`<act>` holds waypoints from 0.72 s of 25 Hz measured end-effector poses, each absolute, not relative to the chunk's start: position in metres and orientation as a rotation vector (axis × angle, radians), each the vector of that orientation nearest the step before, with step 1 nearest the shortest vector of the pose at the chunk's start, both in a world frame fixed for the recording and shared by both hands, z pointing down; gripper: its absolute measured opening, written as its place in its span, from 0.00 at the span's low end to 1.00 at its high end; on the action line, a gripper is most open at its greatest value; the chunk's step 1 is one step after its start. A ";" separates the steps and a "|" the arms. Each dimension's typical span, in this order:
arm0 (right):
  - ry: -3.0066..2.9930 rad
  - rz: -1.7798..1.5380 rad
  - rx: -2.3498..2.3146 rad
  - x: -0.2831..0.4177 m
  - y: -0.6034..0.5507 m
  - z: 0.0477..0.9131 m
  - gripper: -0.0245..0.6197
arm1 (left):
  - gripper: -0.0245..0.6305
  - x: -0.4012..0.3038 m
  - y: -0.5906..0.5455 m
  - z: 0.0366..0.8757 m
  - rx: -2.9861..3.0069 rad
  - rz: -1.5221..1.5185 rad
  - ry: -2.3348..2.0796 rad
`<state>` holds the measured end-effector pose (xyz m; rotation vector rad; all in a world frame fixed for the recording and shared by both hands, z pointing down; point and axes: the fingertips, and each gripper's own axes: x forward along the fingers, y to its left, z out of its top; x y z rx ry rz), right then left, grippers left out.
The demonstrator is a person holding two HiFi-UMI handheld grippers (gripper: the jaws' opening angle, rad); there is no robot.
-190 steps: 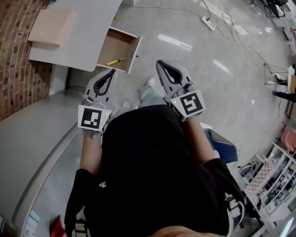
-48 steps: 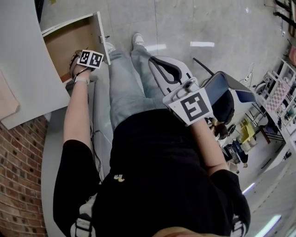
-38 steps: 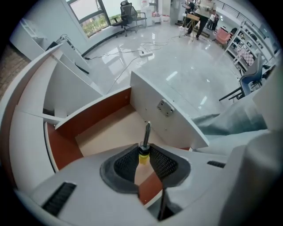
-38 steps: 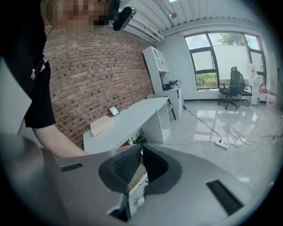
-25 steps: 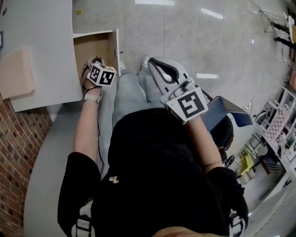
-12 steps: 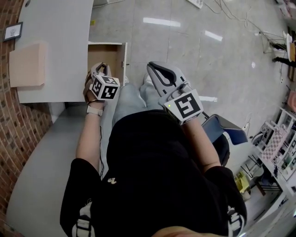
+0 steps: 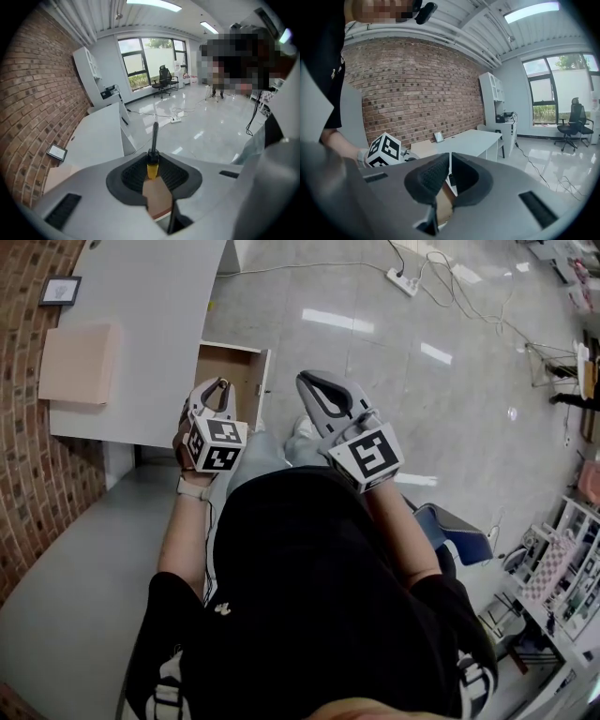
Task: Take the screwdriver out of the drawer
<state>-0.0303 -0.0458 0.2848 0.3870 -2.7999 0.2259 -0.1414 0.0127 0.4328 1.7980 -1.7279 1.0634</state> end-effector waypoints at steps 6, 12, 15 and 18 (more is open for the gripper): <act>-2.854 0.171 0.350 -0.042 -0.048 0.263 0.06 | 0.16 -0.144 0.004 0.370 1.850 0.907 -1.882; -2.902 0.141 0.322 -0.051 -0.051 0.240 0.06 | 0.16 -0.148 0.005 0.317 1.874 0.717 -2.016; -2.927 0.114 0.311 -0.054 -0.052 0.229 0.06 | 0.16 -0.144 0.006 0.292 1.935 0.587 -2.048; -2.952 0.096 0.292 -0.059 -0.052 0.218 0.06 | 0.16 -0.144 0.008 0.271 1.974 0.523 -2.089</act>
